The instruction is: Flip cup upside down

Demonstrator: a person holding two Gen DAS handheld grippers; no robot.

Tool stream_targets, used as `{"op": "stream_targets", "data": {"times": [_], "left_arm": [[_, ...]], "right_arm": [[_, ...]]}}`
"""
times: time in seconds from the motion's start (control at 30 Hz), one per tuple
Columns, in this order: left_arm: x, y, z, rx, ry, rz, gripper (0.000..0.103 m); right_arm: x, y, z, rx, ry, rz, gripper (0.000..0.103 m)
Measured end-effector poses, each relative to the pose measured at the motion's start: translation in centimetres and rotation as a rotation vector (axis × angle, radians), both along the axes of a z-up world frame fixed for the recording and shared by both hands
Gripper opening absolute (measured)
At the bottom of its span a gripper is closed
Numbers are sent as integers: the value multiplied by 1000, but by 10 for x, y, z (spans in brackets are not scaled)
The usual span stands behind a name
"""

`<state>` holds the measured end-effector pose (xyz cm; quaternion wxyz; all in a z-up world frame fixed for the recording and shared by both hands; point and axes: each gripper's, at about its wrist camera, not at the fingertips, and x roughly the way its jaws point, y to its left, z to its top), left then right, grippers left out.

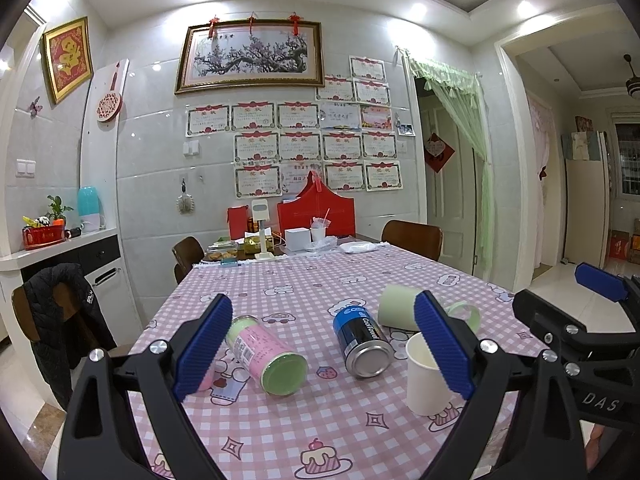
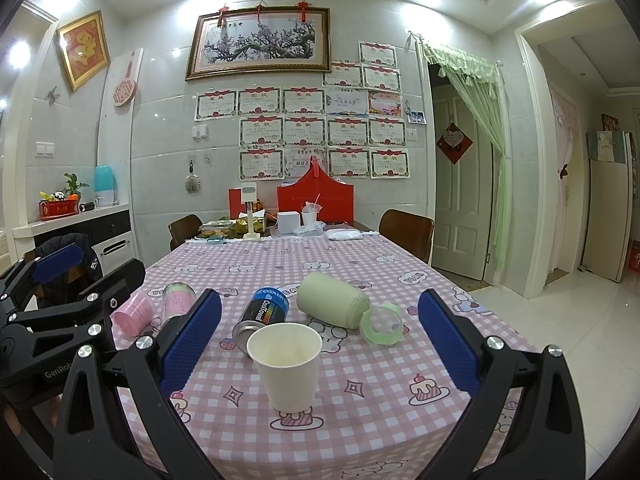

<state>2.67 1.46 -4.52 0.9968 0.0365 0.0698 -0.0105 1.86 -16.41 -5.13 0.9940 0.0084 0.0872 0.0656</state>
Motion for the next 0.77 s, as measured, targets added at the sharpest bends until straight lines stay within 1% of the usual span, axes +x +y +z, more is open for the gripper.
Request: {"op": "stream_targets", "data": {"times": [0.5, 0.77], "left_arm": [[5, -1, -3, 5, 18, 4, 91], [14, -3, -8, 10, 50, 4, 91]], "right_arm": [[3, -1, -1, -6, 13, -2, 95], [12, -4, -5, -4, 36, -7, 95]]}}
